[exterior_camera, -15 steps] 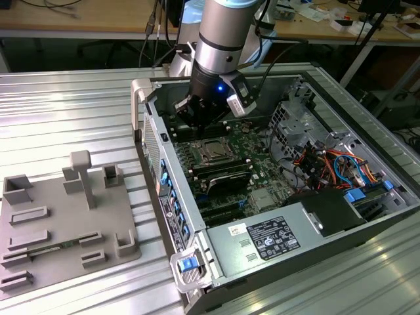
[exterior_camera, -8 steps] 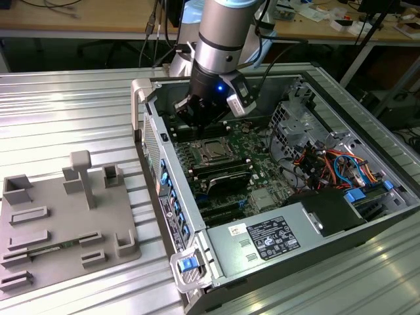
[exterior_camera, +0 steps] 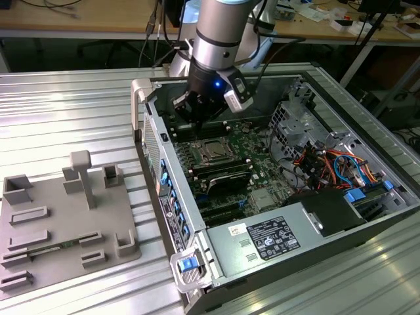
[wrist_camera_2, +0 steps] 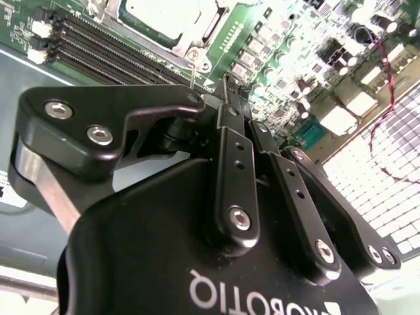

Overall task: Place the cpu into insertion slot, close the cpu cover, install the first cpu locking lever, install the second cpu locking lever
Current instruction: 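Install the first cpu locking lever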

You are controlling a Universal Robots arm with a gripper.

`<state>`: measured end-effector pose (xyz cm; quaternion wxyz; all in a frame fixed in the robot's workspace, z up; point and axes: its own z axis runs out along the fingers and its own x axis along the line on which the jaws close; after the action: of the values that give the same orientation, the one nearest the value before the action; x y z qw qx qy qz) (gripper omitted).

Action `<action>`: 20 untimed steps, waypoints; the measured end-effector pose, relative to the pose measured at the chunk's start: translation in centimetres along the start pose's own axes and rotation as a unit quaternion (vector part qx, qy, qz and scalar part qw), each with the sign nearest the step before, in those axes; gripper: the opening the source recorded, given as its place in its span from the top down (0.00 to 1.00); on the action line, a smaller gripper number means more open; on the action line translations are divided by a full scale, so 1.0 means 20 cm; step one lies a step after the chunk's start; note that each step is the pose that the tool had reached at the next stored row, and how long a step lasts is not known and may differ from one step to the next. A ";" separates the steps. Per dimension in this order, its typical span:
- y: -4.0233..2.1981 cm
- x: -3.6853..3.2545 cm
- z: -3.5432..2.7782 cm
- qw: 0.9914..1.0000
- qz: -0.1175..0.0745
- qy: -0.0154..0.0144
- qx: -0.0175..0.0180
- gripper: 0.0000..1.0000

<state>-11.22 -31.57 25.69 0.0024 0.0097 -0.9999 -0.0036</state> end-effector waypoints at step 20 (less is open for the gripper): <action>0.055 -0.010 0.000 1.000 -0.002 0.000 0.000 0.89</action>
<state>-11.03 -30.46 25.69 0.0024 0.0119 -0.9999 -0.0035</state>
